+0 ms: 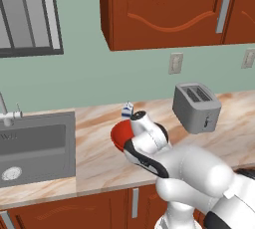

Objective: Gather the eggs and milk located in the vicinity of the sink area and place them right next to the bowl.

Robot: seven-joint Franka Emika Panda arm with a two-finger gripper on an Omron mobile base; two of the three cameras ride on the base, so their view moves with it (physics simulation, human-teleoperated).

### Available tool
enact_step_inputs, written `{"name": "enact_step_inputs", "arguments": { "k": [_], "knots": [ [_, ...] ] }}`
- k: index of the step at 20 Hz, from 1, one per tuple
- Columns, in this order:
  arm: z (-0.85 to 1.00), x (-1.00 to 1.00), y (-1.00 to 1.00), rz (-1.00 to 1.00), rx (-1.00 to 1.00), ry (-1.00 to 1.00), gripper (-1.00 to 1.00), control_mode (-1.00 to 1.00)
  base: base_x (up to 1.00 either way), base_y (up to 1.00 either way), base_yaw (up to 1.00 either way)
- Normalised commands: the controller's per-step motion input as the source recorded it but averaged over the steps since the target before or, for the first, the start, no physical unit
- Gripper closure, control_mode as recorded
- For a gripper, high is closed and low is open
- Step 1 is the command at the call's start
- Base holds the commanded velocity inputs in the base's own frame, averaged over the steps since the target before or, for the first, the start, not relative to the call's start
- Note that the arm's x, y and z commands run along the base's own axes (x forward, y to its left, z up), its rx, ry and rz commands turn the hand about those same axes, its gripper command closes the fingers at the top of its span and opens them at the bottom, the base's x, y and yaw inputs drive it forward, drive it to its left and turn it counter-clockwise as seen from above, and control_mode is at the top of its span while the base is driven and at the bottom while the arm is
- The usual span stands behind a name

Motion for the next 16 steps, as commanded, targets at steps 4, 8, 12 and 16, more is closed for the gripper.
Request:
{"name": "enact_step_inputs", "arguments": {
  "k": [4,8,12,16],
  "knots": [
    [-0.11,0.0,-0.04,0.0,0.0,-0.19,1.0,-1.0,0.0,0.0,0.0],
    [-0.14,0.0,-0.01,0.0,0.0,-0.11,1.0,-1.0,0.0,0.0,0.0],
    [-0.15,0.0,-0.01,0.0,0.0,-0.05,1.0,-1.0,0.0,0.0,0.0],
    [-0.25,0.01,-0.08,0.0,0.0,0.0,1.0,-1.0,0.0,0.0,0.0]
  ]
}}
